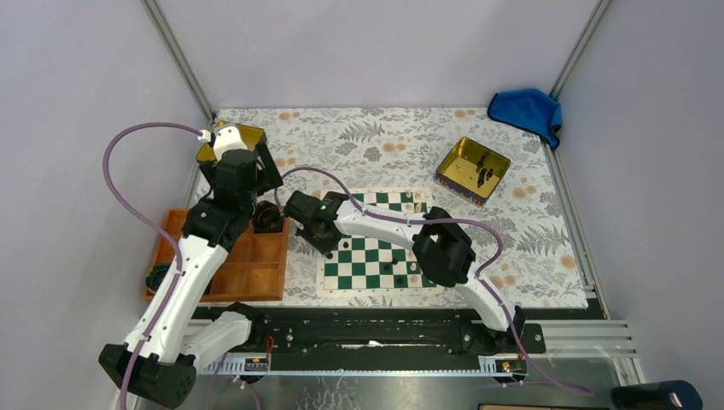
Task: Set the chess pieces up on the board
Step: Place the chess piece on the chessboard.
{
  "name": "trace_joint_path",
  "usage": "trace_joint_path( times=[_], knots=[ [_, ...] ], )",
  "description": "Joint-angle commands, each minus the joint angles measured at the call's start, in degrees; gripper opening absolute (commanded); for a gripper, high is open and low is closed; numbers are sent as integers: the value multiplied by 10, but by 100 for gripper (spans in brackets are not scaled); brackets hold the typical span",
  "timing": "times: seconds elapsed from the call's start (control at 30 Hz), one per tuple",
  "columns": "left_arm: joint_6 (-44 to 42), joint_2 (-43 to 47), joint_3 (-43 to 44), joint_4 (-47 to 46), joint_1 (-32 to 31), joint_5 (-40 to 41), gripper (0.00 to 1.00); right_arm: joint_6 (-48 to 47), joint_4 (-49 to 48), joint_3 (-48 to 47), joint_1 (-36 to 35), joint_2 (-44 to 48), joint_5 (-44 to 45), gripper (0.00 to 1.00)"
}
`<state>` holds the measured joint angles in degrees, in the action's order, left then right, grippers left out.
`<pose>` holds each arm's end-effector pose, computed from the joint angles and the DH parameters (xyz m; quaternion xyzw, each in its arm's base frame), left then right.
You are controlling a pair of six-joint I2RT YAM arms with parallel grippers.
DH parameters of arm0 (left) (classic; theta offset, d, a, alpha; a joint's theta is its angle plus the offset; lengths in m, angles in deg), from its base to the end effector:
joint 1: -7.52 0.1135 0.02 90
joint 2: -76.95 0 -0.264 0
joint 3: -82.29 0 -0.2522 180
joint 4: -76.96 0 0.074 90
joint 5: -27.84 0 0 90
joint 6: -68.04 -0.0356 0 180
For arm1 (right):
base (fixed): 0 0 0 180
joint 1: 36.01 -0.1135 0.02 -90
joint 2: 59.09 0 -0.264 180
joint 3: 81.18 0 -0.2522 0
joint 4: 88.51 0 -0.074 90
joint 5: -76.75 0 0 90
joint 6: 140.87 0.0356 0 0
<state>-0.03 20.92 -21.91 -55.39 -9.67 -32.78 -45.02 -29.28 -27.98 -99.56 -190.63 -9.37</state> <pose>0.1988 -0.0432 0.3686 -0.1650 0.8225 0.0376 0.5430 0.2224 0.4416 0.1919 -0.4632 0.8566 0.1010 0.2038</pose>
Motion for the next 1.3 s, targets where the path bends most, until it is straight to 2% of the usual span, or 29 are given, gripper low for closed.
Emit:
trace_joint_path(
  times=[0.0,0.2,0.37,0.5,1.07,1.27],
  knots=[
    [-4,-2,14,-13,4,7,99,-5,-10,10,4,-2,-4,2],
    [-2,-2,19,-12,5,12,99,-5,-10,21,5,-2,-8,10],
    [-1,0,22,-12,4,17,99,-6,-14,21,4,3,-9,33],
    [1,0,31,-10,4,24,99,-10,-14,15,4,13,-10,45],
    [1,4,45,-10,5,41,99,-7,5,-13,5,67,14,49],
    [-3,2,62,-10,7,57,99,-2,5,-24,4,106,49,50]
  ],
)
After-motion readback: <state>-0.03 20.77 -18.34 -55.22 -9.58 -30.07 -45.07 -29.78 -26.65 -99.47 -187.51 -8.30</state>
